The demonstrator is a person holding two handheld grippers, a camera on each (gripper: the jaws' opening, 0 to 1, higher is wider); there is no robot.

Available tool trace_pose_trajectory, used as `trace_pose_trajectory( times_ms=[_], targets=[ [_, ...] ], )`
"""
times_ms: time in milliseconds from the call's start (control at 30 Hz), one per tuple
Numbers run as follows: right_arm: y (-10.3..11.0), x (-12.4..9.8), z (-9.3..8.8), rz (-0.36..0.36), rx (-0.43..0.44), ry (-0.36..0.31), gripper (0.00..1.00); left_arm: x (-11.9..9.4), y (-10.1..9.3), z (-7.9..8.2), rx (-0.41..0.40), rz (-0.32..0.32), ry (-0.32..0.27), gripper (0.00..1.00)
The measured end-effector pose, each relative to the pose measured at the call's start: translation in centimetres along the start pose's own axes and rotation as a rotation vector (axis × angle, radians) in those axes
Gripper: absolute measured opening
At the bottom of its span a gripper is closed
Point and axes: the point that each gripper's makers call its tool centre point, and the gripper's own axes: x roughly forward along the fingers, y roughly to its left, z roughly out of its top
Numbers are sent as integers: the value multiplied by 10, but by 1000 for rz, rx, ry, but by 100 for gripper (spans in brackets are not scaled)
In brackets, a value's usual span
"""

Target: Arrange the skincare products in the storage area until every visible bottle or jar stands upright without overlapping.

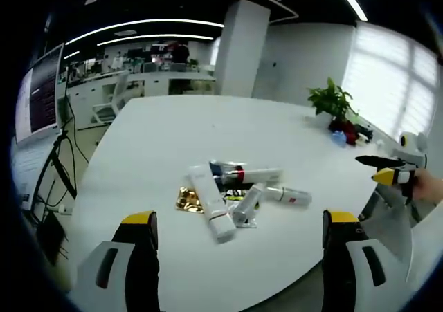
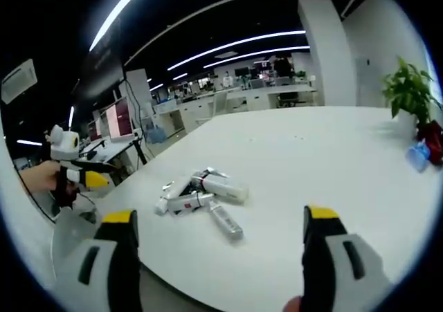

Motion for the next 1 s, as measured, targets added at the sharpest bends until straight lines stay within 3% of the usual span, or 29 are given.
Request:
trace_pose_trajectory(
  times_ms=[1000],
  targets=[
    [0, 0, -5, 0, 2, 17, 99, 3, -1, -3, -11, -4, 3, 97]
  ],
)
